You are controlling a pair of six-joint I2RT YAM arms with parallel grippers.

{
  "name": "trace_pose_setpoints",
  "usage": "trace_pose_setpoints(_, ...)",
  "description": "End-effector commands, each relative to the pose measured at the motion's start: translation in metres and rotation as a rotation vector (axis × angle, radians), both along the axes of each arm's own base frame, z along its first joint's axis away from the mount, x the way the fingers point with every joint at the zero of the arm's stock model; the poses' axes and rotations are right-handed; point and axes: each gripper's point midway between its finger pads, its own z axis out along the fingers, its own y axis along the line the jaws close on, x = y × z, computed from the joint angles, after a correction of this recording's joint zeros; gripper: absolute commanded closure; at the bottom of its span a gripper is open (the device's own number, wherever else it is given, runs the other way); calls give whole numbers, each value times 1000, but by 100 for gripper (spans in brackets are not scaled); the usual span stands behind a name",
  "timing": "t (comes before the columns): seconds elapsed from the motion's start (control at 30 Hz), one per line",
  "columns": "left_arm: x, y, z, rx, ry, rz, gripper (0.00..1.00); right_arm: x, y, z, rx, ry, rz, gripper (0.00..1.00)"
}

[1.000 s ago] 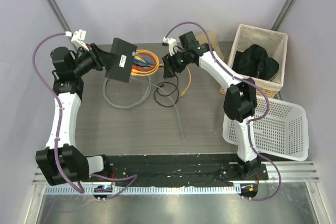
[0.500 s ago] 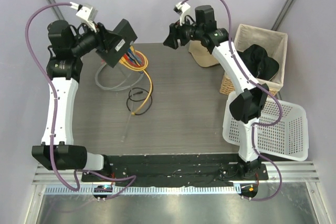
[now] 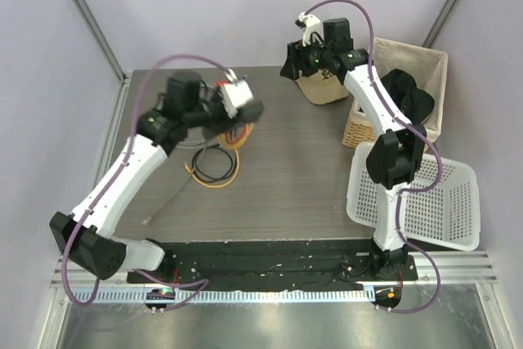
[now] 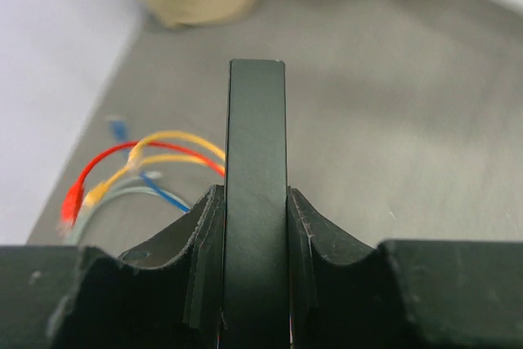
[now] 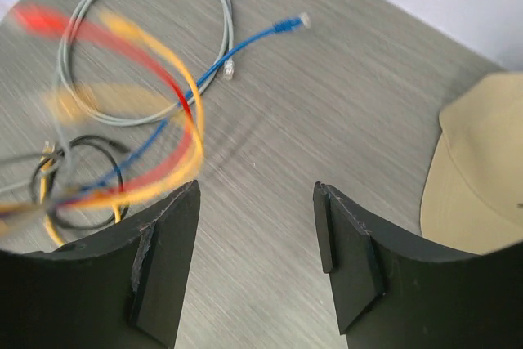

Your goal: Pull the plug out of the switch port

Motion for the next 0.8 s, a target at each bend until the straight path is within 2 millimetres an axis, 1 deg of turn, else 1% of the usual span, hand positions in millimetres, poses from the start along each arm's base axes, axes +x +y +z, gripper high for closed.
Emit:
trace_pose_setpoints(0.0, -44, -31, -12, 182, -249, -163, 100, -8, -23, 39, 3, -78, -39, 35)
trace_pose_setpoints(0.03, -47, -38, -15, 182, -283, -170, 100, -6, -31, 34, -2, -66, -52, 35)
trace_pose_setpoints(0.07, -54, -44, -21, 194, -305, -184, 100, -7, -35, 33, -4, -61, -59, 35)
trace_pose_setpoints(0.1, -69, -50, -45, 224, -303, -207, 100, -7, -37, 30, -7, -55, -63, 35)
trace_pose_setpoints(0.13, -74, -57, -44, 206, -350, -214, 100, -8, -41, 24, -11, -39, -68, 35)
trace_pose_setpoints(0.17, -82, -62, -54, 218, -364, -238, 100, -8, -46, 22, -13, -33, -77, 35)
trace_pose_setpoints(0.2, -101, -69, -84, 254, -343, -291, 100, -8, -48, 20, -16, -30, -77, 35)
trace_pose_setpoints(0.23, -113, -70, -85, 240, -366, -311, 100, -10, -48, 14, -18, -16, -74, 35)
trace_pose_setpoints(0.27, -122, -71, -95, 245, -369, -329, 100, -12, -49, 12, -17, -8, -68, 35)
trace_pose_setpoints(0.3, -138, -71, -125, 270, -343, -368, 100, -13, -50, 10, -17, 0, -67, 35)
trace_pose_setpoints(0.33, -139, -69, -121, 240, -375, -346, 100, -14, -50, 7, -18, 8, -66, 35)
trace_pose_setpoints(0.37, -143, -68, -128, 233, -376, -349, 100, -15, -50, 6, -16, 11, -62, 35)
trace_pose_setpoints(0.4, -149, -63, -152, 260, -364, -366, 100, -16, -50, 5, -15, 14, -61, 35)
trace_pose_setpoints(0.47, -145, -62, -153, 227, -429, -335, 100, -18, -50, -1, -16, 30, -55, 35)
trace_pose_setpoints(0.5, -148, -57, -177, 262, -429, -347, 100, -18, -50, -2, -14, 34, -52, 35)
trace_pose_setpoints(0.53, -142, -60, -174, 238, -469, -322, 100, -18, -51, -4, -10, 42, -56, 35)
trace_pose_setpoints(0.57, -142, -57, -194, 270, -456, -323, 100, -18, -49, -6, -8, 49, -53, 35)
trace_pose_setpoints(0.6, -137, -60, -193, 261, -485, -312, 100, -19, -49, -6, -2, 52, -50, 35)
trace_pose_setpoints(0.63, -136, -61, -200, 272, -484, -312, 100, -19, -49, -8, 2, 60, -49, 35)
trace_pose_setpoints(0.67, -134, -60, -218, 312, -460, -316, 100, -20, -48, -9, 4, 67, -46, 35)
trace_pose_setpoints(0.7, -132, -62, -220, 311, -468, -313, 100, -20, -48, -10, 6, 69, -45, 35)
trace_pose_setpoints(0.73, -132, -62, -227, 333, -479, -329, 100, -19, -48, -12, 7, 76, -45, 35)
trace_pose_setpoints(0.77, -134, -59, -248, 375, -459, -353, 100, -19, -47, -13, 9, 77, -45, 35)
